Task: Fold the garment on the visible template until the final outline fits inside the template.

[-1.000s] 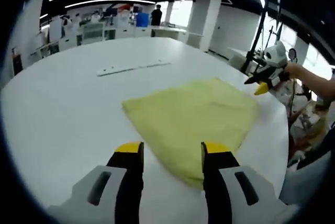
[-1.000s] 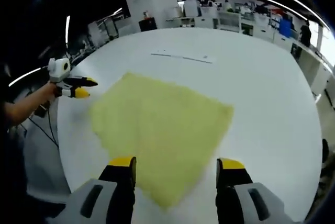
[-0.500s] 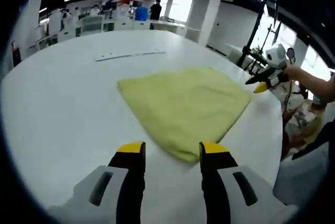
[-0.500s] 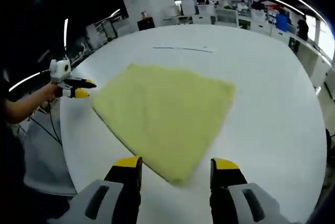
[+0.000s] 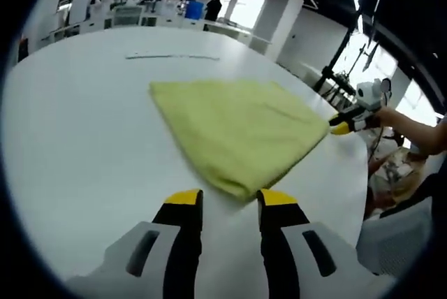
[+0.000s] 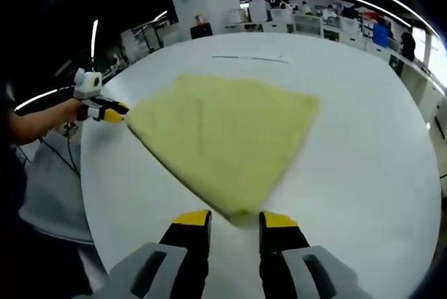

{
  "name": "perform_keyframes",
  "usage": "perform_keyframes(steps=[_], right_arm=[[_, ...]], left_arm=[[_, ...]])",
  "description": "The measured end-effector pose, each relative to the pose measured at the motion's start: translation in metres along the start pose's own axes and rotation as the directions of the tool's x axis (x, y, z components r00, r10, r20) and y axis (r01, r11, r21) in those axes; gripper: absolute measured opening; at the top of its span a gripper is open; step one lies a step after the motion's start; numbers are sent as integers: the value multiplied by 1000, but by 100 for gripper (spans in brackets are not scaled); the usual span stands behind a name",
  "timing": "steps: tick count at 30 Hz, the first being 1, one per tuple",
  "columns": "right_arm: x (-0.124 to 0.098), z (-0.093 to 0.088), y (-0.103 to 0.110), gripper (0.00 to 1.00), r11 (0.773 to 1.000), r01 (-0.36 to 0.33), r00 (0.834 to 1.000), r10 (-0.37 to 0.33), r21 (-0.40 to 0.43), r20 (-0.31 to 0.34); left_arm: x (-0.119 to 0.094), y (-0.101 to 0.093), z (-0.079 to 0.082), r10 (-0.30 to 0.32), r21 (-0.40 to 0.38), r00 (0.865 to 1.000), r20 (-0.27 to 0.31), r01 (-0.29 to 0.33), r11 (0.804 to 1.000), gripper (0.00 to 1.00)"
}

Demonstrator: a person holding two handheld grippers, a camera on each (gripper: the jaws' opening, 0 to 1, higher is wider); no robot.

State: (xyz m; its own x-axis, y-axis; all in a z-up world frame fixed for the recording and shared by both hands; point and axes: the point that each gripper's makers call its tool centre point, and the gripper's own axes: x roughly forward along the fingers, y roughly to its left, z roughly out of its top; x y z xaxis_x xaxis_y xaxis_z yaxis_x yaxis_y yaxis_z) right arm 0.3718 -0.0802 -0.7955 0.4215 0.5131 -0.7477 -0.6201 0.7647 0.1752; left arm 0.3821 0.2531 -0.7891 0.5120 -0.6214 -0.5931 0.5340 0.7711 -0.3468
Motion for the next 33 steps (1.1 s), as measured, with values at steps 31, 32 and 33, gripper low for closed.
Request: perform_keyframes(steps=[31,32,33], right_arm=[[-4,2,-12,0,1000,19,999,-20,4,48],[-5,2,-12,0,1000,20,999,-20,6,49],[-5,2,-12,0,1000,19,999,-19,7,48]], left_arm=[[2,-17,3,-59,-58,997,44,61,996,0],[2,-17,3,-59,-59,997,44,61,996,0],[2,-17,3,-59,-60,997,44,61,996,0]])
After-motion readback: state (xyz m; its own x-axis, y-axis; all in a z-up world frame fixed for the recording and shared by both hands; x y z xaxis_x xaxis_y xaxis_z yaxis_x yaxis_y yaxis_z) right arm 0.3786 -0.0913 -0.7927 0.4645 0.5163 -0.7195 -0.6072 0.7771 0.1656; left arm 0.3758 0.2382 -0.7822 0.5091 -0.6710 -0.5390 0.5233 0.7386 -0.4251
